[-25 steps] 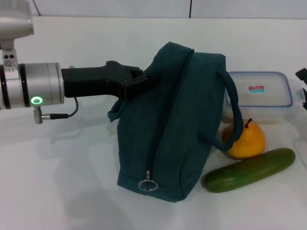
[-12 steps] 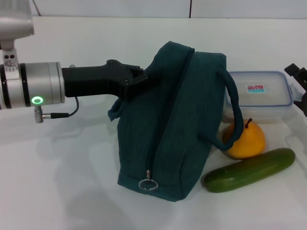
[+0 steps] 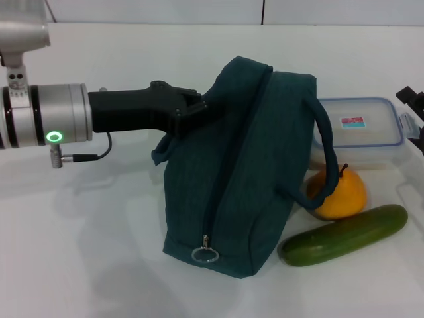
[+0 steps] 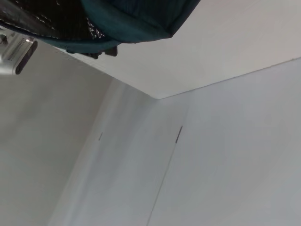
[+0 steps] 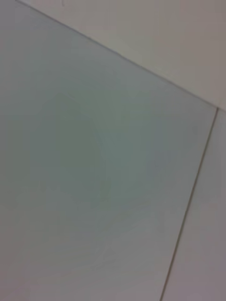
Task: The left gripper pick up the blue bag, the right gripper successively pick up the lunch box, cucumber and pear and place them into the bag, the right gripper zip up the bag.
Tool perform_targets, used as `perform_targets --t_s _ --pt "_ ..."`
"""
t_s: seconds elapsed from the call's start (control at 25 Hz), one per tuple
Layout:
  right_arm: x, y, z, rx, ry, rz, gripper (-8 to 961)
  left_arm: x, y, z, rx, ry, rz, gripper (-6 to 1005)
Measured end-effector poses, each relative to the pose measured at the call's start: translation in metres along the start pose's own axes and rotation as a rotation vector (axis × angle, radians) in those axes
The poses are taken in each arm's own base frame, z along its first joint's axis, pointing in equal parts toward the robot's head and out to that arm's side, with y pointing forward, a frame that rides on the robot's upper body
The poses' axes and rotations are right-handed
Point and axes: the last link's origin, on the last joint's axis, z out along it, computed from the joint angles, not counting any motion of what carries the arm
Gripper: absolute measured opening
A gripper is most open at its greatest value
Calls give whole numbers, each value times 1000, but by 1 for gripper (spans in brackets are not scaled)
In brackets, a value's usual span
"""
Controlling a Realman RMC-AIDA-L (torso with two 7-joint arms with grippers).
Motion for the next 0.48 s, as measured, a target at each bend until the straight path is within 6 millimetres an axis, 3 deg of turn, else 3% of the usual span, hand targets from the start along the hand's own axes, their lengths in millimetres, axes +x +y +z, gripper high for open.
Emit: perform_targets --t_s 0.48 --pt "0 -2 5 24 24 -24 541 3 1 7 -15 -12 9 45"
